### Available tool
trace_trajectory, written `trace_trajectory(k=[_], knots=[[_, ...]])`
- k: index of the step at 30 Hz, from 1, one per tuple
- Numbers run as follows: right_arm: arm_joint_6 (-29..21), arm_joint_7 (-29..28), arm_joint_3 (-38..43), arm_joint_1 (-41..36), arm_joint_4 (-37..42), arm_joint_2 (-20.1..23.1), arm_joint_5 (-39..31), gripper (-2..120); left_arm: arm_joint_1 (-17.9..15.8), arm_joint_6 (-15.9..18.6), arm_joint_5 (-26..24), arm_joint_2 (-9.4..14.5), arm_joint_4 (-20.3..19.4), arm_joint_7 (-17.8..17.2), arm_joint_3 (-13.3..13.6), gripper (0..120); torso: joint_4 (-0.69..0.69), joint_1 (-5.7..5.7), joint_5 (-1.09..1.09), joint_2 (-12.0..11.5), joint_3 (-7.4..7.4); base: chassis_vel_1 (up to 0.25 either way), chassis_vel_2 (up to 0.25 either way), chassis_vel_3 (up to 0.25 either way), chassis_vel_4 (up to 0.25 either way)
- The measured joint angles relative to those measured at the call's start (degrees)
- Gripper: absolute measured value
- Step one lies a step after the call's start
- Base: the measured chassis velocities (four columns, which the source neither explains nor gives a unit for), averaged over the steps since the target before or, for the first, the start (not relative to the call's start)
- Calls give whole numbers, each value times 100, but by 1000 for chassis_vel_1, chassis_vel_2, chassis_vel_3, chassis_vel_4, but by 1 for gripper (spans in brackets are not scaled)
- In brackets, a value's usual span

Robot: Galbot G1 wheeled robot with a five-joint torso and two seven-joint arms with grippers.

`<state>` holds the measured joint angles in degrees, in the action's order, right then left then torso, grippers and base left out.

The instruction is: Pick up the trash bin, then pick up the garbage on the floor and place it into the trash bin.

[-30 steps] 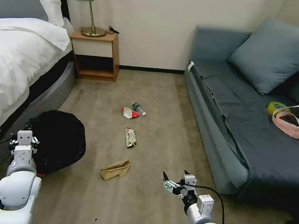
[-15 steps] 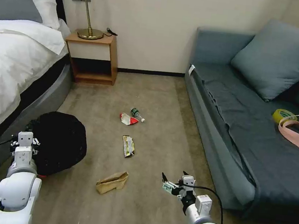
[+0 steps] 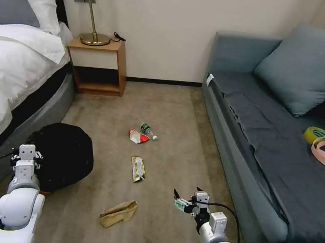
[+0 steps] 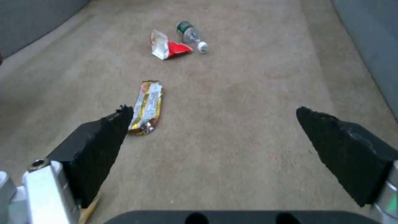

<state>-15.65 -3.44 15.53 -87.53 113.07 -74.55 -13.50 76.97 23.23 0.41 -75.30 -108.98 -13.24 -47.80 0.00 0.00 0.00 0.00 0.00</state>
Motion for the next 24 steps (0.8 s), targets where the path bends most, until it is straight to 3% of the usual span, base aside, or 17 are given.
trace_trajectory(k=[16, 24], knots=[[-90, 56, -180, 163, -136, 91, 8, 100, 13, -55, 0, -38, -45, 36, -15, 5, 0, 0, 0, 0, 0, -115, 113, 128, -110], [-312, 76, -257, 288, -122, 5, 23, 100, -36, -119, 0, -41, -72, 87, 66, 5, -1, 0, 0, 0, 0, -37, 38, 30, -37]])
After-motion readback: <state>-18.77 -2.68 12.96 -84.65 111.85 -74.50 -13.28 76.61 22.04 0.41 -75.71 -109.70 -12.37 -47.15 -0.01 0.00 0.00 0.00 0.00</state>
